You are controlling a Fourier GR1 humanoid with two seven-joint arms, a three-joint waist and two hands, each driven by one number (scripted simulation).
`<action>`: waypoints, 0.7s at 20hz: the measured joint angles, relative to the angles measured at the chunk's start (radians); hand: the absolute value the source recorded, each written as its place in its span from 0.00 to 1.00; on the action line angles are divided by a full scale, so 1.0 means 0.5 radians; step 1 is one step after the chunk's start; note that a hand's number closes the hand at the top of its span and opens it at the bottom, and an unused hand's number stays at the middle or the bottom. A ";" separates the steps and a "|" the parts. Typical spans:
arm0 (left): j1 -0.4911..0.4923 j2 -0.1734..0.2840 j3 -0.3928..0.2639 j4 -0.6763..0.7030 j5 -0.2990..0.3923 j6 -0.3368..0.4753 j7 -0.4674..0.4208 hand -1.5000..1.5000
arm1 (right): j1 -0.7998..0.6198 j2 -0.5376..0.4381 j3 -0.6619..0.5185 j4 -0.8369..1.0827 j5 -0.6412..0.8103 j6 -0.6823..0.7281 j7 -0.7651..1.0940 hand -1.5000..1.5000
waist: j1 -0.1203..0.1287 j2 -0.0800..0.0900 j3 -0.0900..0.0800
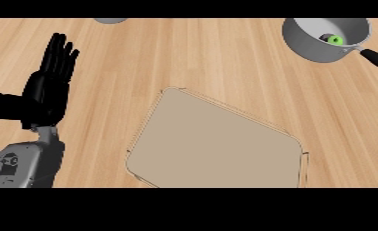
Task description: Pick the eggplant from the tray and place it in the pot
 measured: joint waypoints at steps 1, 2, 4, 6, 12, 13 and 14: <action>-0.001 0.006 0.006 -0.006 0.001 -0.004 0.003 0.50 | 0.097 0.012 -0.011 -0.102 -0.010 -0.009 -0.007 0.00 | -0.005 -0.002 -0.001; -0.014 0.019 0.022 0.008 0.006 -0.013 0.007 0.50 | 0.176 0.003 -0.016 -0.202 -0.011 -0.010 0.019 0.00 | -0.009 -0.003 -0.001; -0.001 0.007 0.017 0.014 -0.010 -0.008 -0.014 0.50 | 0.350 -0.019 -0.102 -0.366 -0.076 -0.002 -0.032 0.00 | -0.010 -0.001 0.000; -0.007 -0.004 0.028 0.036 -0.011 -0.007 -0.036 0.50 | 0.532 0.003 -0.126 -0.566 -0.079 -0.018 -0.023 0.00 | -0.011 -0.002 -0.001; 0.003 -0.012 0.031 0.036 -0.025 -0.026 -0.052 0.50 | 1.076 0.046 -0.292 -1.113 -0.138 -0.007 -0.018 0.00 | -0.006 0.001 -0.001; -0.009 -0.014 0.033 0.039 -0.023 -0.024 -0.032 0.50 | 1.159 0.047 -0.333 -1.188 -0.159 0.009 -0.023 0.00 | -0.005 0.002 -0.001; -0.007 -0.009 0.043 0.043 -0.018 -0.036 -0.035 0.50 | 1.239 0.058 -0.369 -1.262 -0.173 0.023 -0.022 0.00 | -0.002 0.002 -0.001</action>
